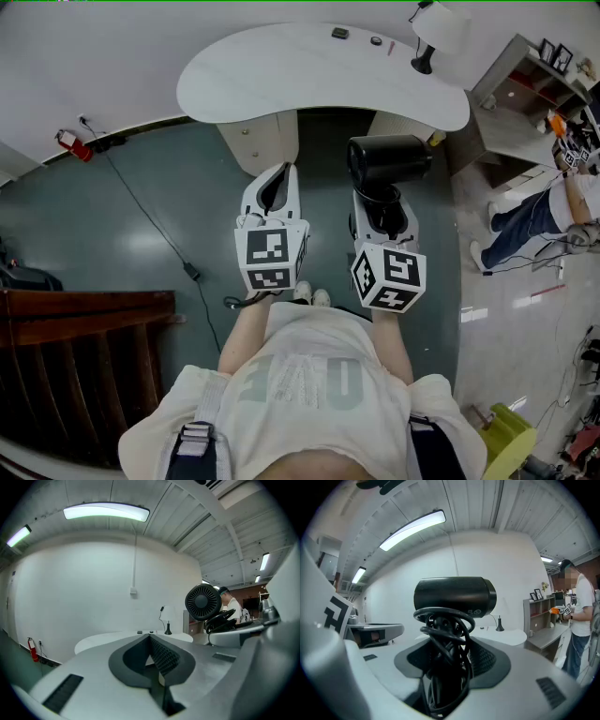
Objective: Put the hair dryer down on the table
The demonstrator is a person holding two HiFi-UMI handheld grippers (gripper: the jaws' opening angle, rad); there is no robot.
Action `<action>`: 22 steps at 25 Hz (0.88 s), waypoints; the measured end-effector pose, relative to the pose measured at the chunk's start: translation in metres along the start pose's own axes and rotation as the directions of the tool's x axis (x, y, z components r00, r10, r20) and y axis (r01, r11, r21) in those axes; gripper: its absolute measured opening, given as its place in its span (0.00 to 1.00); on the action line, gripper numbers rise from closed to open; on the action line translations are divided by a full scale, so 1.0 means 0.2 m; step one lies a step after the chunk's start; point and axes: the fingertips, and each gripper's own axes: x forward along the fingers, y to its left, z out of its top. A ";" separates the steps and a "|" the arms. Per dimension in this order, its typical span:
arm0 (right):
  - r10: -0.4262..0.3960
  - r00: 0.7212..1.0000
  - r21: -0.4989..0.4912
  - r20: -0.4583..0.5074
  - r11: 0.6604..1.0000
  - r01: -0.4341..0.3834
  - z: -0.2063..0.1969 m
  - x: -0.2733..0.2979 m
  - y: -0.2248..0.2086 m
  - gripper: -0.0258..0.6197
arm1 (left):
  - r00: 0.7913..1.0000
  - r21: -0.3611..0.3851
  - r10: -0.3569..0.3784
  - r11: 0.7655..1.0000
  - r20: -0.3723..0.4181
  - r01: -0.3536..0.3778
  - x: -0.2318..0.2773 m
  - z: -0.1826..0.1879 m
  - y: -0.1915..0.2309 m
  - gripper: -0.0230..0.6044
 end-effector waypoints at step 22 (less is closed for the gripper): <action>-0.031 0.999 0.084 0.030 0.996 0.028 0.01 0.39 -0.05 0.40 | 1.000 -0.015 -0.018 1.000 0.007 0.018 0.36 -0.01 0.26 0.05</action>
